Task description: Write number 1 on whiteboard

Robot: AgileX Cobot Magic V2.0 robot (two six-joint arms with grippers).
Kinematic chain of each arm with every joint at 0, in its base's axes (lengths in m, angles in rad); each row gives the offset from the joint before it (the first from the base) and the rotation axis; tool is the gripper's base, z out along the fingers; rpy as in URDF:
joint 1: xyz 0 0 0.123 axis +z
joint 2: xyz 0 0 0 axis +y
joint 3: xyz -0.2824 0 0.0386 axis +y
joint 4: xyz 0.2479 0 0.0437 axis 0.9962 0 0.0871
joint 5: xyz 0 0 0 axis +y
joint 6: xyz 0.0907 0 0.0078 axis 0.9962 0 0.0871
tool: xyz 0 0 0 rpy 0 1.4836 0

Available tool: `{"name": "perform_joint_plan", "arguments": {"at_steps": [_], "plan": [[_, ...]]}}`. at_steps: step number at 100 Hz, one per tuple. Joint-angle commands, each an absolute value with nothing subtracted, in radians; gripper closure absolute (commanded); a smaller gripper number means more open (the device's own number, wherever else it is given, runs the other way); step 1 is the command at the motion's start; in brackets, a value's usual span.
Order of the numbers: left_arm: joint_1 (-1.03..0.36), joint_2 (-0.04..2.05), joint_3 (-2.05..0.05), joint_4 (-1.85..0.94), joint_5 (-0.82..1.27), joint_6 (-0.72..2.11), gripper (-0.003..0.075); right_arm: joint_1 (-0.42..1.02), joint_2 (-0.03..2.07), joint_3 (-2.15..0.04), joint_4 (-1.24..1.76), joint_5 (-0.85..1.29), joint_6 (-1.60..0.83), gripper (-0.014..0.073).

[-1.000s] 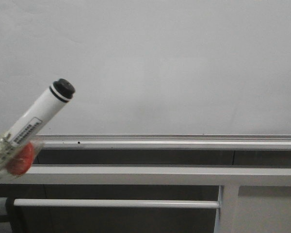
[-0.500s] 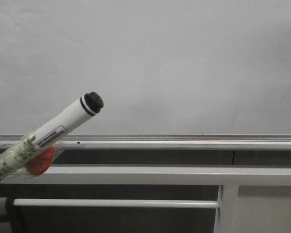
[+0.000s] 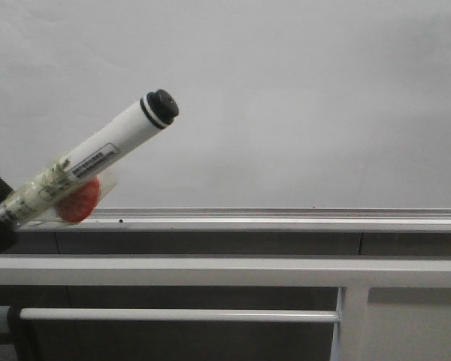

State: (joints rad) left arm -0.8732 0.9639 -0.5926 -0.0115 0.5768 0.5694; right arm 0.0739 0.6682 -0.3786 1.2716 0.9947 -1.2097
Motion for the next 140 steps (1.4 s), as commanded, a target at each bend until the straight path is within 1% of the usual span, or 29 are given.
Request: {"name": "perform_joint_plan", "arguments": {"at_steps": [1, 18, 33, 40, 47, 54, 59, 64, 66, 71, 99, 115, 140], "plan": [[-0.882, 0.983, -0.632, -0.018, 0.546, 0.604, 0.0741, 0.078, 0.707, -0.414, 1.393, 1.01, -1.305, 0.0657], [-0.887, 1.046, -0.651, -0.026, 0.55, 0.608, 0.0741, 0.143, 0.786, -0.455, 1.396, 1.01, -1.334, 0.0657], [-0.955, 1.068, -0.687, -0.011, 0.514, 0.608, 0.0741, 0.242, 0.857, -0.489, 1.396, 0.99, -1.334, 0.0657], [-0.984, 1.076, -0.696, 0.009, 0.51, 0.608, 0.0741, 0.288, 0.888, -0.502, 1.396, 0.956, -1.339, 0.0641], [-0.992, 1.083, -0.696, 0.014, 0.509, 0.606, 0.0741, 0.322, 0.913, -0.513, 1.396, 0.929, -1.367, 0.0573], [-0.992, 1.09, -0.696, 0.009, 0.507, 0.598, 0.0741, 0.345, 0.931, -0.517, 1.402, 0.901, -1.38, 0.045], [-0.992, 1.093, -0.696, 0.009, 0.498, 0.598, 0.0741, 0.355, 0.944, -0.521, 1.402, 0.899, -1.384, 0.0336], [-0.992, 1.093, -0.696, 0.009, 0.482, 0.598, 0.0741, 0.362, 0.954, -0.524, 1.404, 0.894, -1.384, 0.0257], [-0.992, 1.093, -0.696, 0.009, 0.477, 0.598, 0.0741, 0.364, 0.959, -0.526, 1.404, 0.892, -1.384, 0.0234], [-0.992, 1.093, -0.696, 0.009, 0.462, 0.598, 0.0741, 0.365, 0.964, -0.53, 1.404, 0.892, -1.385, 0.0207], [-0.992, 1.111, -0.696, 0.009, 0.431, 0.598, 0.0741, 0.365, 0.979, -0.533, 1.519, 0.916, -1.488, 0.0207], [-0.992, 1.11, -0.705, 0.009, 0.411, 0.598, 0.0741, 0.365, 1.026, -0.533, 1.54, 0.916, -1.504, 0.0207], [-0.992, 1.114, -0.732, 0.0, 0.409, 0.598, 0.0741, 0.365, 1.104, -0.533, 1.64, 0.944, -1.599, 0.0207]]}}
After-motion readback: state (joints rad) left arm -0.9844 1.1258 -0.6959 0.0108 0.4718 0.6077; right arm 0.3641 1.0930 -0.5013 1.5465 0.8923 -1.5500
